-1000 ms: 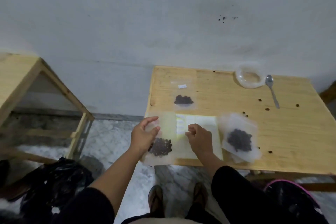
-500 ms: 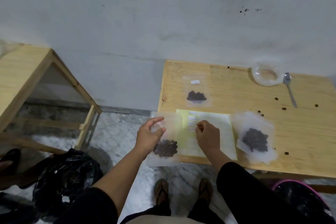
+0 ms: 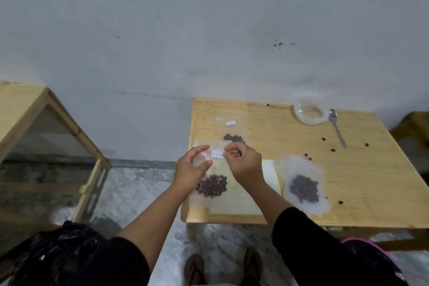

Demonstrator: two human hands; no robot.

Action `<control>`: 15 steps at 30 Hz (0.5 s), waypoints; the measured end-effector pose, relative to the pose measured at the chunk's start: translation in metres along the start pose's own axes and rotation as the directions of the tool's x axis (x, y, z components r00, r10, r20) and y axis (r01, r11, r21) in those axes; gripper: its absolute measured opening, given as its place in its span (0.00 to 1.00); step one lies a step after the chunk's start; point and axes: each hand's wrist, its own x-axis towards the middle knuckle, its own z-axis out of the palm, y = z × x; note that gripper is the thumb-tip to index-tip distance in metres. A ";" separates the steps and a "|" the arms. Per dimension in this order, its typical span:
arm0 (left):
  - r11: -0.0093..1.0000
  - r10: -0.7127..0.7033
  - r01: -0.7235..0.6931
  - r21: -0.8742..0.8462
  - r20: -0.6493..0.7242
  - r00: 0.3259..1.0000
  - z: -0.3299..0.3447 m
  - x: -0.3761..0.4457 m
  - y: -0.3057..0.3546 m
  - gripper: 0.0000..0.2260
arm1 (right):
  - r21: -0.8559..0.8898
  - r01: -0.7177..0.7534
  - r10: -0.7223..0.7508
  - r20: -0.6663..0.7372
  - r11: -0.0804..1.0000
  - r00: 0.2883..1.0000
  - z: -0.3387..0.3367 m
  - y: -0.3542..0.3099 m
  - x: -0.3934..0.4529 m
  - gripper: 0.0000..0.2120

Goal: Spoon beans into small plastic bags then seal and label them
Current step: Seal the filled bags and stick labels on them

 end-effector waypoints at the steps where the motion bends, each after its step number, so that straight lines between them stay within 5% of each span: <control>1: 1.000 0.020 -0.020 0.001 0.015 1.000 0.000 0.001 0.004 0.17 | 0.002 -0.002 0.002 0.010 1.000 1.000 -0.001 -0.003 0.002 0.03; 15: 0.991 0.129 -0.126 -0.052 0.065 0.990 -0.005 0.001 0.027 0.15 | -0.095 -0.003 0.004 0.009 0.995 1.000 -0.003 -0.024 0.007 0.06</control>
